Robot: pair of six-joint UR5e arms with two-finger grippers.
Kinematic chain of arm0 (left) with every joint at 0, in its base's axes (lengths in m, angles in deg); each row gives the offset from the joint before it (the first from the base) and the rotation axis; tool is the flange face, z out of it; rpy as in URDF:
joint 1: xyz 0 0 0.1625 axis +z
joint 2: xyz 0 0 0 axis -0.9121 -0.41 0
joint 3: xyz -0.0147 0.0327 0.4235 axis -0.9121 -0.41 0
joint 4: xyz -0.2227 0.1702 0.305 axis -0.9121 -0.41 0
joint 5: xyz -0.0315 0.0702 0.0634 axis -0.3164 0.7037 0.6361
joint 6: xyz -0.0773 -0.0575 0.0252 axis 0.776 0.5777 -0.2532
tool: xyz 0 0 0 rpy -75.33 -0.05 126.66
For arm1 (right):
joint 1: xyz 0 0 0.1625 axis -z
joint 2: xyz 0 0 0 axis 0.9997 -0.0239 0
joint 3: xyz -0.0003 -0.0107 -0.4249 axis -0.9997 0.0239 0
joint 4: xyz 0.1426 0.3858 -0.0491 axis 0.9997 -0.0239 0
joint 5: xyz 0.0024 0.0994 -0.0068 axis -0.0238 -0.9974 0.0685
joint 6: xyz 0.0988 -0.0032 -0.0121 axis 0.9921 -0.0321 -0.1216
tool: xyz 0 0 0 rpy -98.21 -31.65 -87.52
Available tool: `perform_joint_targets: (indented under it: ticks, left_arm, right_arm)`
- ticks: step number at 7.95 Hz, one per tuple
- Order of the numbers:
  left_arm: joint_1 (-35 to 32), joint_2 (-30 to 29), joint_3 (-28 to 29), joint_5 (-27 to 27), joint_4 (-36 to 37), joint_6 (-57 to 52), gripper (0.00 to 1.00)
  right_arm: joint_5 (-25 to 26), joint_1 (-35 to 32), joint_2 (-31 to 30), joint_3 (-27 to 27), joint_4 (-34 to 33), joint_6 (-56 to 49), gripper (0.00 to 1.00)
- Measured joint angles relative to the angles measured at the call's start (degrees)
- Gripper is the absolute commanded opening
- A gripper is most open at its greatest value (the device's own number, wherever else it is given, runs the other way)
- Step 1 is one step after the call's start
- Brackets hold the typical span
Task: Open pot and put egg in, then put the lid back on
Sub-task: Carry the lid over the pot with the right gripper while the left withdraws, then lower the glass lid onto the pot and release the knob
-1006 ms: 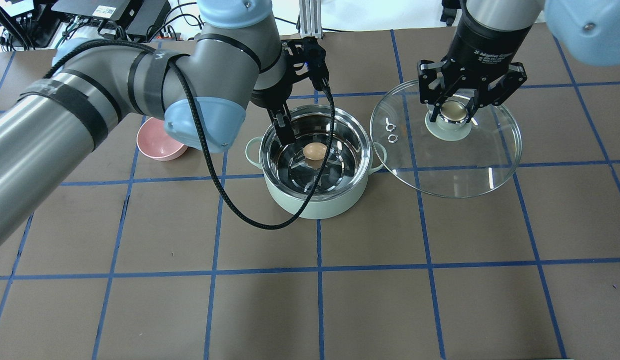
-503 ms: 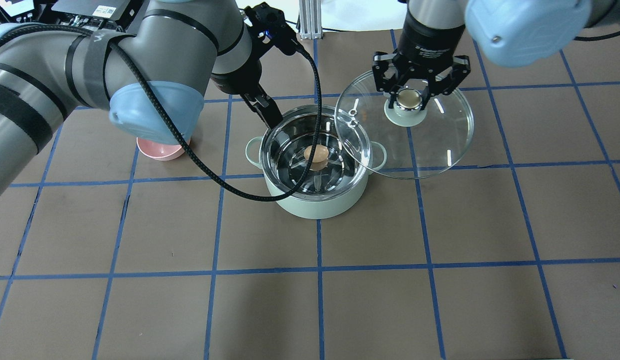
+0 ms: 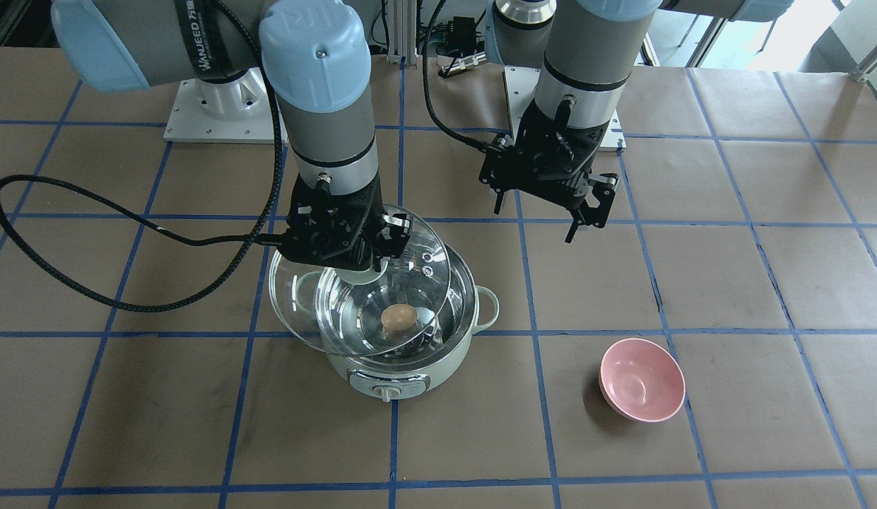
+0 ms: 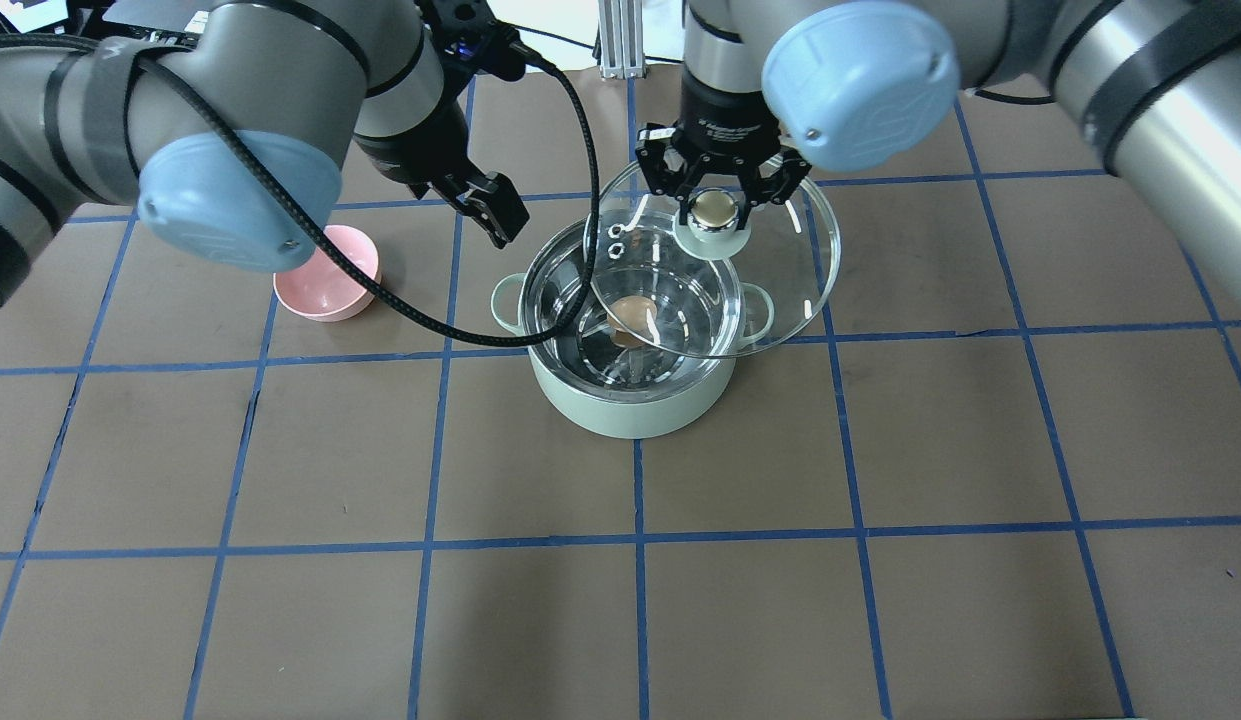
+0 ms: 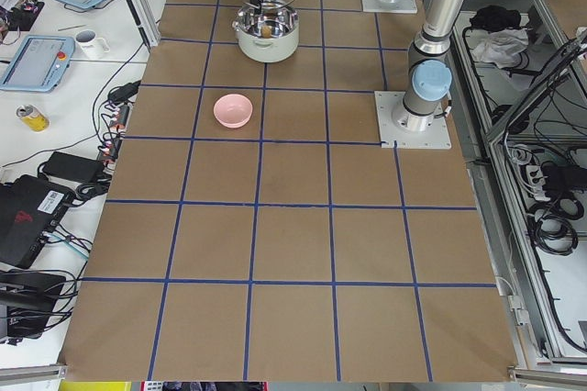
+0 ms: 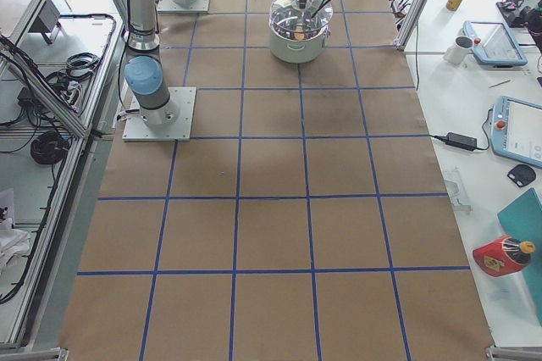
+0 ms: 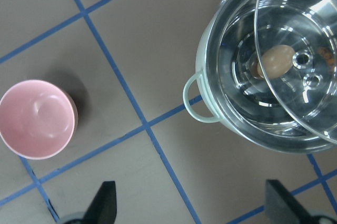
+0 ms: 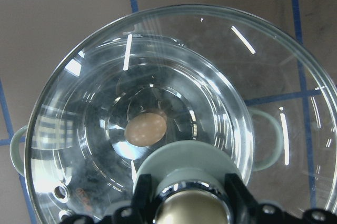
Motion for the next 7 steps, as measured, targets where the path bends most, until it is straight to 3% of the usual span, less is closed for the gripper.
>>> perform_joint_targets:
  ticks: [4, 7]
  left_arm:
    - [5.2, 2.1, -0.3, 1.2, -9.2, 6.3, 1.00]
    - [7.1, 2.6, -0.7, 1.1, -11.4, 6.9, 1.00]
  right_arm:
    - [0.1, -4.1, 4.0, -0.2, -2.6, 3.7, 0.27]
    - [0.3, -4.5, 4.9, -0.9, -3.4, 3.7, 0.27]
